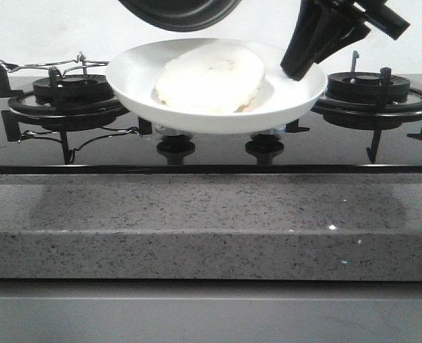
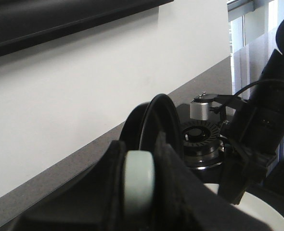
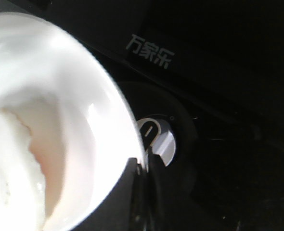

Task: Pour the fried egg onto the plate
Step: 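Lift the black pan by its green handle and tip the egg onto the plate, then lower the empty pan back onto its burner with the left gripper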

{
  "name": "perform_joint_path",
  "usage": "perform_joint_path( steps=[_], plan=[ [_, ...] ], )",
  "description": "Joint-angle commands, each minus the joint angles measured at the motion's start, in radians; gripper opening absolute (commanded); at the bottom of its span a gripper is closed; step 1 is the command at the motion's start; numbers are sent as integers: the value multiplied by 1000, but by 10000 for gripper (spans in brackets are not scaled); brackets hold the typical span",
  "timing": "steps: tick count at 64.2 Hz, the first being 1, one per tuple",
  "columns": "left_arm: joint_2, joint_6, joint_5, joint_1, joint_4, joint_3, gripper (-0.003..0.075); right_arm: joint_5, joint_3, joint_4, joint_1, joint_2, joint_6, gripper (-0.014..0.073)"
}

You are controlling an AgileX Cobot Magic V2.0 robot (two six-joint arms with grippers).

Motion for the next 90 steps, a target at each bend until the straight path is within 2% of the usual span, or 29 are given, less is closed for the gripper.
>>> perform_joint_path(
  steps=[1, 13, 18, 21, 25, 31, 41, 51, 63, 90],
  plan=[
    [-24, -4, -55, -3, -85, -35, -19, -27, -26, 51, 0, -47, -2, -61],
    [-24, -33, -162, 67, -436, -35, -19, -27, -26, 51, 0, -47, -2, -61],
    [-17, -33, -125, 135, -577, -35, -19, -27, -26, 51, 0, -47, -2, -61],
    [-7, -33, -47, 180, -659, -35, -19, -27, -26, 51, 0, -47, -2, -61],
    [13, -119, 78, 258, -665, -37, -19, -26, -26, 51, 0, -47, -2, -61],
    [75, -326, 281, 391, -665, -44, -19, -26, -26, 51, 0, -47, -2, -61],
    [179, -543, 436, 580, -665, -44, -19, -26, -26, 51, 0, -47, -2, -61],
    [298, -666, 587, 728, -665, -78, -19, -26, -26, 51, 0, -47, -2, -61],
    [433, -746, 654, 806, -665, -136, -19, -26, -26, 51, 0, -47, -2, -61],
    [652, -770, 640, 844, -665, -185, -19, -26, -26, 51, 0, -47, -2, -61]
  ],
)
